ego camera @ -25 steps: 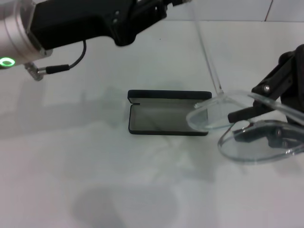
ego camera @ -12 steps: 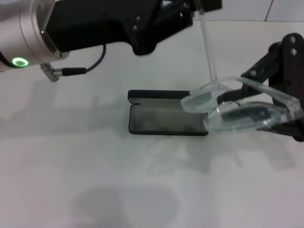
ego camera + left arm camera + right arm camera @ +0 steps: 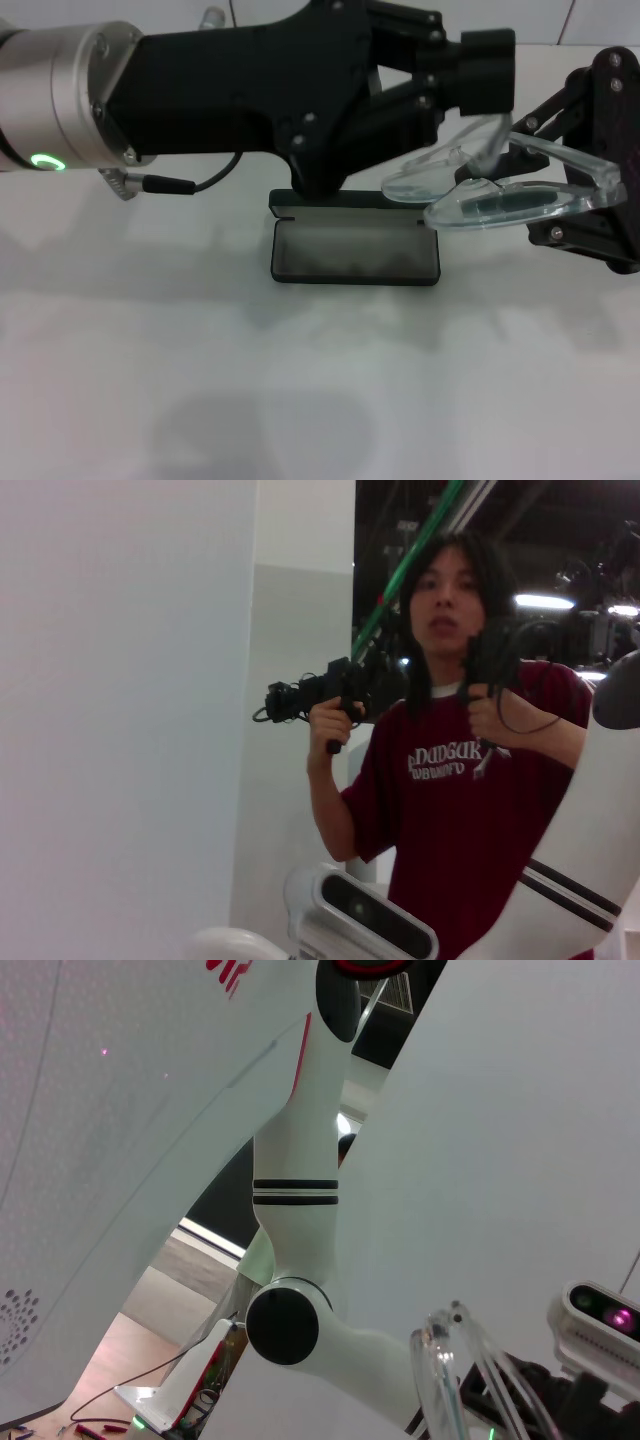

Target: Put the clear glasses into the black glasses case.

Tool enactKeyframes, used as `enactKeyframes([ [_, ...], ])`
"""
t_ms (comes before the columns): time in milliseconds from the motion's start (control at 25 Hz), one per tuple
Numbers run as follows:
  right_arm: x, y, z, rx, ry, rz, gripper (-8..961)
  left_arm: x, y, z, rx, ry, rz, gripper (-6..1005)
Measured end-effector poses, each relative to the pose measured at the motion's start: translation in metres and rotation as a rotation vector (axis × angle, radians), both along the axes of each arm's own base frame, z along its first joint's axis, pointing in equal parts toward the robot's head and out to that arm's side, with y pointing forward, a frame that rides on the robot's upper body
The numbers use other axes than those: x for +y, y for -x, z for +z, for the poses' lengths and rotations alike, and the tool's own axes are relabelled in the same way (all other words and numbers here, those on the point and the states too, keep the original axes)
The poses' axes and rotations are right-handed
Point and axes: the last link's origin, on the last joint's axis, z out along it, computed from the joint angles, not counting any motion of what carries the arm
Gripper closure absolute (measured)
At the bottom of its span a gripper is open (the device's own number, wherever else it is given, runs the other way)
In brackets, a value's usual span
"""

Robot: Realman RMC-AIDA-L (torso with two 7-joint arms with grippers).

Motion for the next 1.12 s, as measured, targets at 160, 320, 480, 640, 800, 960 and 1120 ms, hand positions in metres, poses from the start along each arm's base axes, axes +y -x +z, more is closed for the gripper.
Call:
enactKeyframes([
  [160, 0.000, 0.000, 0.000, 0.002, 0.001, -0.002, 841, -0.001, 0.000, -0.001, 0.004, 0.003, -0.008, 888],
  [320, 0.000, -0.001, 0.001, 0.006, -0.002, -0.005, 841, -0.002, -0.001, -0.002, 0.008, 0.009, -0.011, 888],
  [480, 0.000, -0.001, 0.002, 0.010, -0.007, -0.009, 840, -0.002, -0.001, -0.002, 0.011, 0.008, -0.013, 888],
  [640, 0.000, -0.001, 0.001, 0.012, -0.006, -0.008, 840, -0.001, 0.002, -0.001, 0.006, -0.009, -0.008, 887],
  [800, -0.001, -0.002, 0.001, 0.011, -0.003, -0.008, 840, 0.002, 0.006, 0.004, -0.008, -0.046, 0.012, 887],
  [960, -0.002, -0.003, 0.001, 0.011, 0.000, -0.007, 839, 0.004, 0.011, 0.009, -0.020, -0.068, 0.036, 887],
  [1120, -0.002, -0.003, 0.001, 0.010, 0.001, -0.009, 839, 0.004, 0.013, 0.009, -0.026, -0.066, 0.046, 887],
])
